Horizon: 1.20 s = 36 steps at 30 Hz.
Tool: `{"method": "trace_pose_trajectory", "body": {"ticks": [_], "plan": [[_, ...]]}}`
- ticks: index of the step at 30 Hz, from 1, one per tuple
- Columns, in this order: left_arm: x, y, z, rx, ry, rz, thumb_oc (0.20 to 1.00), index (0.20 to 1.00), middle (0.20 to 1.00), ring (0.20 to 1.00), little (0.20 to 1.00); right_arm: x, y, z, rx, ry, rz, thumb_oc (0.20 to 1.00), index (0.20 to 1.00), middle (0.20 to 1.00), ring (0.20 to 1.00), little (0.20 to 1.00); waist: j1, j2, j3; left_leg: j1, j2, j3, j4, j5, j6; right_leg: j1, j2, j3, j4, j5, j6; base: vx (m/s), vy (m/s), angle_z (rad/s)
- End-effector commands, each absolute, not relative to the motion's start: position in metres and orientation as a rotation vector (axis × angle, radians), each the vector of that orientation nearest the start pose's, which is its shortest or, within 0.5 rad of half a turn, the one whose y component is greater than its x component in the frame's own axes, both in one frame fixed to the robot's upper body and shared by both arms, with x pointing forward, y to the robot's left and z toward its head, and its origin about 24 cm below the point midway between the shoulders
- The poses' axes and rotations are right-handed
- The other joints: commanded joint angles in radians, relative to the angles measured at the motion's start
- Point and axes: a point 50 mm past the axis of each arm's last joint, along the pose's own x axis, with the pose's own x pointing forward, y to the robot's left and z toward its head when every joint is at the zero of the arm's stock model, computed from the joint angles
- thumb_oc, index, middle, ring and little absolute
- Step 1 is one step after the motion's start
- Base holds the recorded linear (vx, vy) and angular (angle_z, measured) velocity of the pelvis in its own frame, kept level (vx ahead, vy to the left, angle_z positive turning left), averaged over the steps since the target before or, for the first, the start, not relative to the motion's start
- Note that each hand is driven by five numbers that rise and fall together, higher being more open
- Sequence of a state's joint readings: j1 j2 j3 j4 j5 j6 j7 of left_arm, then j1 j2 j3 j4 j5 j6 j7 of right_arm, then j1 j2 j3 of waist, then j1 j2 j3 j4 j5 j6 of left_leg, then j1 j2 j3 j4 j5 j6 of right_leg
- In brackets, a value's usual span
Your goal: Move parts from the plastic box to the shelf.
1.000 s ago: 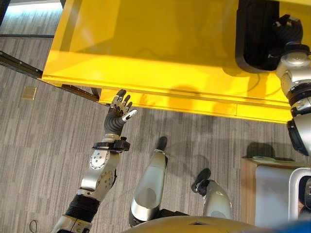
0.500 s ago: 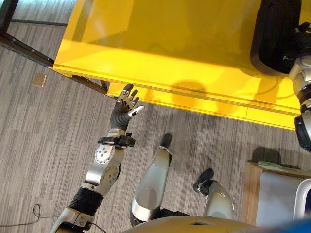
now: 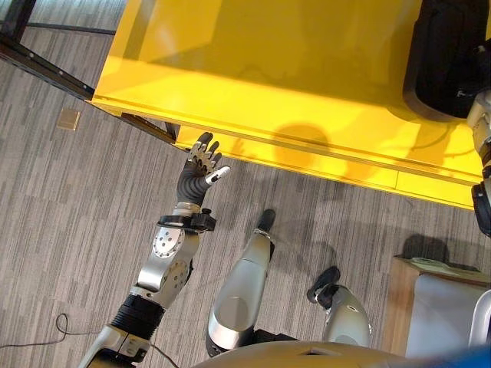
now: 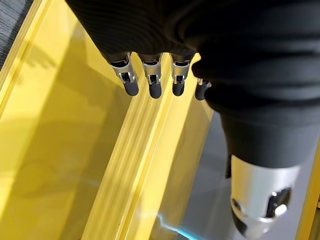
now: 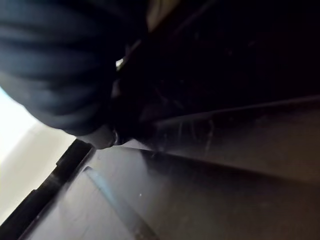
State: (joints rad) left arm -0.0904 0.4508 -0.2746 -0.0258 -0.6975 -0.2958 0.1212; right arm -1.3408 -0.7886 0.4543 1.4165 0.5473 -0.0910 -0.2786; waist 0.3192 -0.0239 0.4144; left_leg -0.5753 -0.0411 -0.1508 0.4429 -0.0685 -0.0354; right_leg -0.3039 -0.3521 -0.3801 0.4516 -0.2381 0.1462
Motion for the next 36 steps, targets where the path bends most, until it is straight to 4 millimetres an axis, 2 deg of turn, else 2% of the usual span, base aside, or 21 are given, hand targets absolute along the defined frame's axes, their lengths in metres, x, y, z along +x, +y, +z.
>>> {"method": "trace_pose_trajectory", "body": {"ticks": [1, 5, 7, 23, 34, 36], "plan": [[0.256, 0.180, 0.117, -0.278, -0.378, -0.151, 1.000, 1.000, 1.000, 1.000, 1.000, 0.363, -0.355, 0.326, -0.297, -0.304, -0.775, 0.200, 0.200, 0.200, 0.200, 0.200, -0.016, -0.010, -0.015, -0.111, 0.070, 0.002, 0.123, -0.074, -0.052, 0.198, -0.029, 0.023, -0.140, 0.118, 0.002, 0.00, 0.000, 0.00], [0.256, 0.181, 0.117, -0.279, -0.380, -0.146, 1.000, 1.000, 1.000, 1.000, 1.000, 0.363, -0.354, 0.325, -0.315, -0.297, -0.783, 0.200, 0.200, 0.200, 0.200, 0.200, -0.015, -0.011, -0.016, -0.113, 0.070, 0.003, 0.121, -0.073, -0.052, 0.201, -0.027, 0.019, -0.144, 0.117, 0.004, 0.00, 0.000, 0.00], [0.256, 0.181, 0.117, -0.280, -0.379, -0.143, 1.000, 1.000, 1.000, 1.000, 1.000, 0.364, -0.352, 0.326, -0.306, -0.304, -0.787, 1.000, 1.000, 1.000, 1.000, 1.000, -0.017, -0.012, -0.017, -0.116, 0.070, 0.005, 0.121, -0.073, -0.052, 0.205, -0.026, 0.019, -0.151, 0.119, 0.004, 0.00, 0.000, 0.00], [0.255, 0.185, 0.117, -0.283, -0.380, -0.114, 1.000, 1.000, 1.000, 1.000, 1.000, 0.370, -0.336, 0.338, -0.234, -0.379, -0.768, 1.000, 1.000, 1.000, 1.000, 1.000, -0.031, -0.020, -0.025, -0.123, 0.068, 0.006, 0.132, -0.082, -0.052, 0.218, -0.022, 0.022, -0.172, 0.126, 0.005, 0.00, 0.000, 0.00], [0.255, 0.191, 0.116, -0.282, -0.380, -0.099, 1.000, 1.000, 1.000, 1.000, 1.000, 0.377, -0.313, 0.349, -0.260, -0.452, -0.694, 1.000, 1.000, 1.000, 1.000, 1.000, -0.049, -0.032, -0.036, -0.110, 0.077, 0.014, 0.127, -0.080, -0.053, 0.223, -0.014, 0.030, -0.179, 0.133, 0.008, 0.00, 0.000, 0.00], [0.255, 0.193, 0.117, -0.280, -0.388, -0.091, 1.000, 1.000, 1.000, 1.000, 1.000, 0.381, -0.301, 0.350, -0.270, -0.486, -0.643, 1.000, 1.000, 1.000, 1.000, 1.000, -0.058, -0.037, -0.039, -0.099, 0.084, 0.015, 0.121, -0.077, -0.054, 0.224, -0.012, 0.035, -0.184, 0.136, 0.010, -0.02, 0.003, -0.02]]}}
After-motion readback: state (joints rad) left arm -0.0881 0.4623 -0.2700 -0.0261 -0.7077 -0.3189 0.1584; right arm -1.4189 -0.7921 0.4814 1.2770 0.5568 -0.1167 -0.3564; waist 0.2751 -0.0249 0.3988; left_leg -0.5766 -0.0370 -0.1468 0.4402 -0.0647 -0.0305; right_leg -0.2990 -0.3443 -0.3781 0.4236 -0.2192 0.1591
